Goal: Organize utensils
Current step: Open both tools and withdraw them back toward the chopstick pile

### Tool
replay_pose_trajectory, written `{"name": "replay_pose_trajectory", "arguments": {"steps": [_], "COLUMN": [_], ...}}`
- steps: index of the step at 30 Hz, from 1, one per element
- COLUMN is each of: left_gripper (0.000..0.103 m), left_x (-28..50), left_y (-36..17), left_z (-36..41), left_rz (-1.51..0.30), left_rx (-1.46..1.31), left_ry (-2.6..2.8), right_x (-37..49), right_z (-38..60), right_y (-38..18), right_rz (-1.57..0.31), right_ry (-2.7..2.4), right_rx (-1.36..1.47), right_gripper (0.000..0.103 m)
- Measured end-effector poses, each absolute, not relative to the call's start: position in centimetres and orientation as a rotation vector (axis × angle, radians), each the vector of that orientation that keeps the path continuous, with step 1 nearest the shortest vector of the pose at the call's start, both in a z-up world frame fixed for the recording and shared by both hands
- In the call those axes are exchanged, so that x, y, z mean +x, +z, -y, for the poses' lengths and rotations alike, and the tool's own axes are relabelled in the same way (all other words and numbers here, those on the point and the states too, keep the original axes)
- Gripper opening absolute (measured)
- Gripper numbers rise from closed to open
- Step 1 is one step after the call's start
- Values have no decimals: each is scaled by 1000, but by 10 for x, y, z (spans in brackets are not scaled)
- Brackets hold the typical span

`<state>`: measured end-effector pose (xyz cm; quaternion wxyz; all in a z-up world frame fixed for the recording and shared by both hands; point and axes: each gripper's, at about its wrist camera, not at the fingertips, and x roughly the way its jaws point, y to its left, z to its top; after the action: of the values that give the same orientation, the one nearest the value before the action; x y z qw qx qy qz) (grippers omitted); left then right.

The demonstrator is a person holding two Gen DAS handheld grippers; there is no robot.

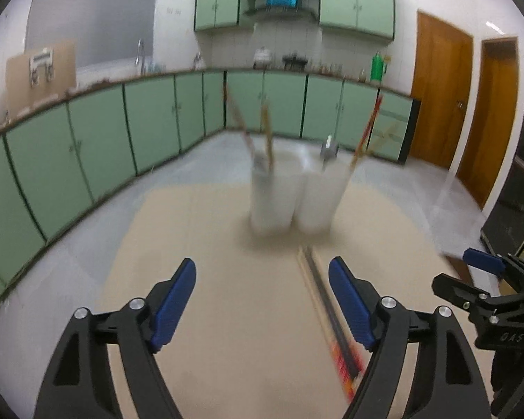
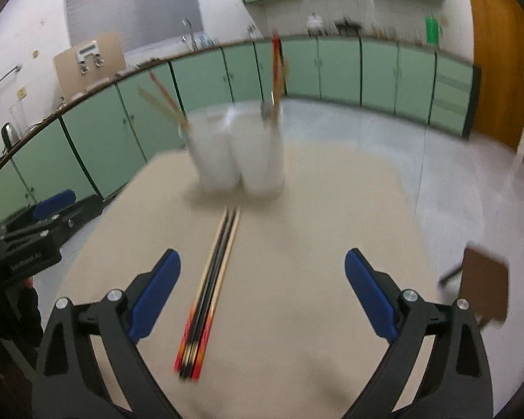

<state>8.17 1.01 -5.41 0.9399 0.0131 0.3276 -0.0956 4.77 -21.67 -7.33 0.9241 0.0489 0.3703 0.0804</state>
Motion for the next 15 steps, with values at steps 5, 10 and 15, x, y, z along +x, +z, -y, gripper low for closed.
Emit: {"name": "replay_pose_trajectory", "arguments": {"steps": [5,10,15], "left_gripper": [77,77,77], "left_x": [61,45,39], "left_y": [-95,-118,-130], "left_z": [-18,-20,-25], "left_rz": [-768,-820,-851], "left_rx": [51,79,72], "left_ry": [-182,-165,-149], "right_x": [20,4,-1], "right_z": [197,185,174], "right_y": [-114,-136,-148], "right_rz": [-825,-874,-901], "right_ry": [140,143,168], "right_rx": [89,53,23], "right_gripper": [92,79,67]}}
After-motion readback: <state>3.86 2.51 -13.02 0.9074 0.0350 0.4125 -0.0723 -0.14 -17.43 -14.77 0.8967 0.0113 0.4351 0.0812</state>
